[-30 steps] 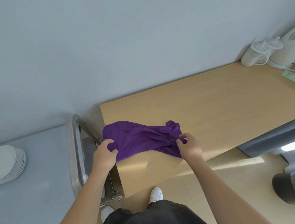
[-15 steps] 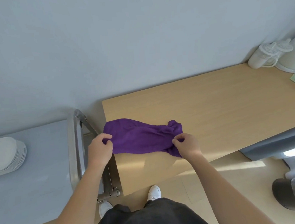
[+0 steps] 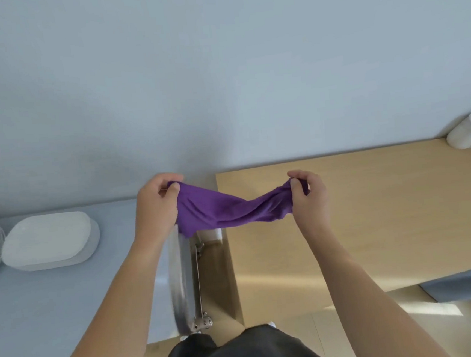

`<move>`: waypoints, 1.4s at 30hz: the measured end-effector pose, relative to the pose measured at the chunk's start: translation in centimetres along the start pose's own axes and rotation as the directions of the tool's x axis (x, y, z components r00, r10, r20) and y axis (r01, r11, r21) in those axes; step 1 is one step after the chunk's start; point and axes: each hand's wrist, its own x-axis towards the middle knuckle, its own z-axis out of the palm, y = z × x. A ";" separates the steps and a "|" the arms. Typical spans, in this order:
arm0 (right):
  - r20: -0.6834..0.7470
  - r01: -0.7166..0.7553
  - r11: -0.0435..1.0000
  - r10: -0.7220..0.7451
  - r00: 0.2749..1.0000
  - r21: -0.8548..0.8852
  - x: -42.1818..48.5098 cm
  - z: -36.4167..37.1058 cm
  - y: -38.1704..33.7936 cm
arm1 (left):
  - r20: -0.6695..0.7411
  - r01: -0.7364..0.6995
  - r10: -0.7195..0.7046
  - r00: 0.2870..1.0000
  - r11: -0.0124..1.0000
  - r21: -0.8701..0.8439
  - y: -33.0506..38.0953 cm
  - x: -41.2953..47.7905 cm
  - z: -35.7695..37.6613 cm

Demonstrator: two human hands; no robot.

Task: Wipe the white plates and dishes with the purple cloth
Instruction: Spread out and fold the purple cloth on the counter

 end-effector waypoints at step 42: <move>0.618 0.148 0.776 0.354 0.702 -0.613 -10.7 17.3 1.0 | 0.696 -0.280 -0.243 0.676 0.789 0.547 -12.2 1.3 -7.5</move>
